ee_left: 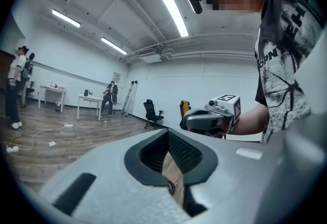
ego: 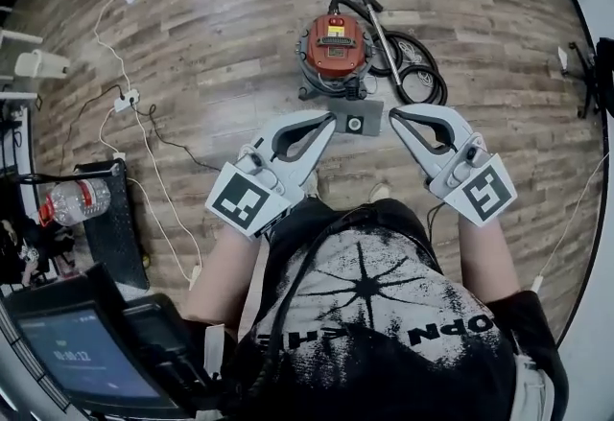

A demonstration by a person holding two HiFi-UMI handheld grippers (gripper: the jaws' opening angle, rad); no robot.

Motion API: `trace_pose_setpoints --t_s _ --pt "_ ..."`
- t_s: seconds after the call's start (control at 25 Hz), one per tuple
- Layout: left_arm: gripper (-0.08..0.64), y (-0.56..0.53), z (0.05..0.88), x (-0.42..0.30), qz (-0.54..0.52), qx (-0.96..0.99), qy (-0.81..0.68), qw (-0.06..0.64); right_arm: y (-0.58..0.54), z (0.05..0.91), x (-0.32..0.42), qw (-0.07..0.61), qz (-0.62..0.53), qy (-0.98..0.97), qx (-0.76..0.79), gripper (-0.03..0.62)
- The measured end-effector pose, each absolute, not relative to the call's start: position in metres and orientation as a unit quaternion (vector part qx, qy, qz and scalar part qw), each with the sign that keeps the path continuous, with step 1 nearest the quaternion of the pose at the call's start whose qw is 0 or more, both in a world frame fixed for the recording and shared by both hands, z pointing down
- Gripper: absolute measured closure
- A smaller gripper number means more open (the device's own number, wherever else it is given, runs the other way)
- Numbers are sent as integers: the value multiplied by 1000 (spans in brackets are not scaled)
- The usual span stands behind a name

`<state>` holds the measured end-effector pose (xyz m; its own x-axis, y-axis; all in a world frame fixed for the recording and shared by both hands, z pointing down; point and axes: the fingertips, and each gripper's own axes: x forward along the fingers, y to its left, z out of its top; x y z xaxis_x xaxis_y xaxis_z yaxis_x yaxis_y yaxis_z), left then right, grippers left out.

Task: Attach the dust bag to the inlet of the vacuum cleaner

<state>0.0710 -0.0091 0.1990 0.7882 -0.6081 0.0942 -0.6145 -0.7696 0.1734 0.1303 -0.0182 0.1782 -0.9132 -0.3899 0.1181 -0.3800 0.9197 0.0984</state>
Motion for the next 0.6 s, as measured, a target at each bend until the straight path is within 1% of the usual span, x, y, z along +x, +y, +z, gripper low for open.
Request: trace_pose_setpoints --t_s 0.2,0.28,0.32,0.36,0.4,0.44,0.6 --pt "560 -1 232 110 42 925 -364 99 -4 246 175 100 -21 -983 151 589" --pt "561 -8 237 122 30 924 -370 94 -6 281 186 141 -24 -981 130 589" --pt "561 -11 242 125 24 924 -369 97 -7 301 191 175 -27 -977 120 588" --pt "561 -15 250 126 21 925 -365 103 -7 322 194 214 -27 -970 111 555" --pt "560 -19 260 125 21 927 -358 111 -7 344 195 248 -24 -962 108 535" --pt "561 -24 271 125 23 930 -348 117 -8 363 195 268 -18 -957 110 534" --pt "560 -55 315 130 27 946 -302 115 -18 447 182 297 19 -946 130 517"
